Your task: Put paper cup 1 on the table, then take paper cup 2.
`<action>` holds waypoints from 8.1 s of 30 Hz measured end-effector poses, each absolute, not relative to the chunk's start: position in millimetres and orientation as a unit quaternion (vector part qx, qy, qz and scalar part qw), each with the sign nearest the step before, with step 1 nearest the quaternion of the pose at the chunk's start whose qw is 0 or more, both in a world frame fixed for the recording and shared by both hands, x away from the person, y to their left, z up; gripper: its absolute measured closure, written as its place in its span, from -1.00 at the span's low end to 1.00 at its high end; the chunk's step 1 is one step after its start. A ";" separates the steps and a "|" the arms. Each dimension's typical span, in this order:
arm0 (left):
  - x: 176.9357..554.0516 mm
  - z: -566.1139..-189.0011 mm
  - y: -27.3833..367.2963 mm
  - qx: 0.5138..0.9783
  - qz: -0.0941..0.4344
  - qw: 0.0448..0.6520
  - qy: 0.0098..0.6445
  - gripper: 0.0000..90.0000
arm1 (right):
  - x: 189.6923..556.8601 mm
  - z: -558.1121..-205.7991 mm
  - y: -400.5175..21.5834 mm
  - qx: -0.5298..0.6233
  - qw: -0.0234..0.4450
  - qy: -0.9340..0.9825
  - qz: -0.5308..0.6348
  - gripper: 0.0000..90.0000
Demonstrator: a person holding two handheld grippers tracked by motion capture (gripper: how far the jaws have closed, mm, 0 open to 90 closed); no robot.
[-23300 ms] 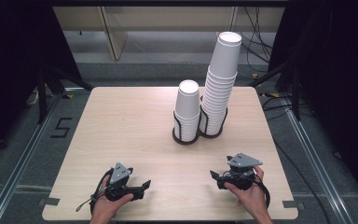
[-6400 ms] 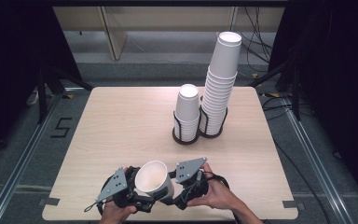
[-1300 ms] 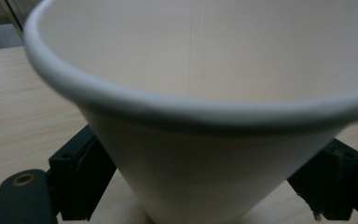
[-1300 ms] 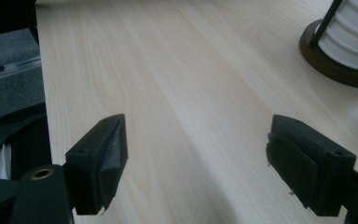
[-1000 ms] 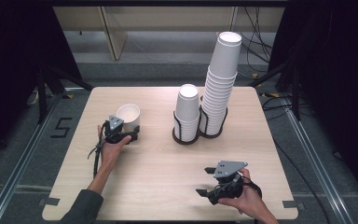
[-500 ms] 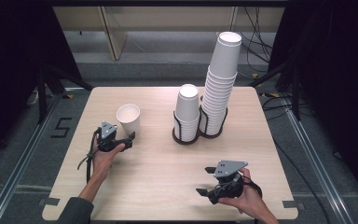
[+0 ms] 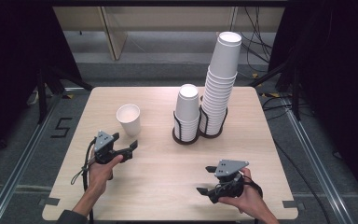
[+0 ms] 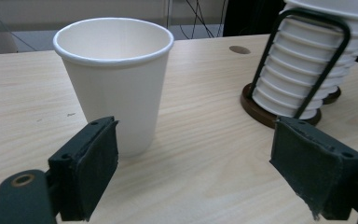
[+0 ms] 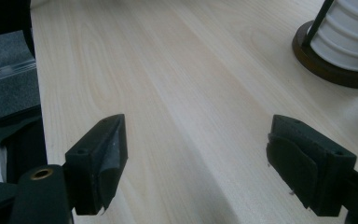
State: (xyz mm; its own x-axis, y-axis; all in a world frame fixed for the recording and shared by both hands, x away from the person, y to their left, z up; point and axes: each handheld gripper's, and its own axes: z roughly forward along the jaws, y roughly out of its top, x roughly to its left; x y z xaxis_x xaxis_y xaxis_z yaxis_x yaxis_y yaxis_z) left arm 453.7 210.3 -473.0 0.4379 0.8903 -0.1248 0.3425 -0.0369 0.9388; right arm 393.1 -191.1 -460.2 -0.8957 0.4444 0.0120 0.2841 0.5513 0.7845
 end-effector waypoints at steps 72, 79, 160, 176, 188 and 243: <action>337.7 -487.3 161.4 0.732 0.198 0.543 0.361 -0.68 | 422.4 -414.7 -245.8 0.336 0.162 0.770 0.517 -0.62; 337.1 -487.5 163.7 0.734 0.201 0.536 0.365 -0.68 | 434.9 -390.0 -249.8 0.345 0.188 0.750 0.533 -0.64; 345.4 -493.3 162.0 0.749 0.198 0.524 0.355 -0.68 | 583.6 -214.1 -220.1 0.391 0.273 0.685 0.550 -0.59; 344.9 -493.4 161.8 0.752 0.197 0.521 0.353 -0.68 | 572.0 -176.2 -216.4 0.380 0.309 0.664 0.565 -0.58; 344.8 -493.2 162.2 0.752 0.197 0.518 0.356 -0.68 | 556.0 -146.1 -220.7 0.372 0.335 0.648 0.574 -0.58; 345.6 -493.5 161.9 0.750 0.204 0.519 0.355 -0.68 | 436.2 -363.1 -164.5 0.278 0.130 0.727 0.615 -0.58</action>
